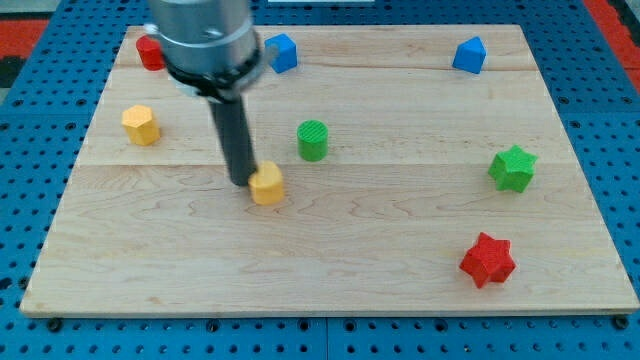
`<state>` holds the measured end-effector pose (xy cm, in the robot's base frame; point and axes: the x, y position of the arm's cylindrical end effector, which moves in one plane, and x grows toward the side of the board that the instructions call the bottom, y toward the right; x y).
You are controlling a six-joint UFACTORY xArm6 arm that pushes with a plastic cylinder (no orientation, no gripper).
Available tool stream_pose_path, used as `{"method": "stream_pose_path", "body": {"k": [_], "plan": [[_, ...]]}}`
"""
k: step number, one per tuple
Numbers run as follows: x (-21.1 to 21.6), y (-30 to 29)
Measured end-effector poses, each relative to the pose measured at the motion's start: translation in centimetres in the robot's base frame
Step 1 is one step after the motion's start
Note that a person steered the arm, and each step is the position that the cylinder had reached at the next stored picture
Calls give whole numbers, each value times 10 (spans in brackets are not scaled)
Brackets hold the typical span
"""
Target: Slide the yellow heart to the bottom center
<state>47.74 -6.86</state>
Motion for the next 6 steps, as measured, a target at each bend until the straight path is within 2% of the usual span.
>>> {"method": "stream_pose_path", "body": {"k": [1, 2, 3, 4, 6], "plan": [[-7, 20], [-37, 21], [-5, 55], [45, 57], [38, 57]]}}
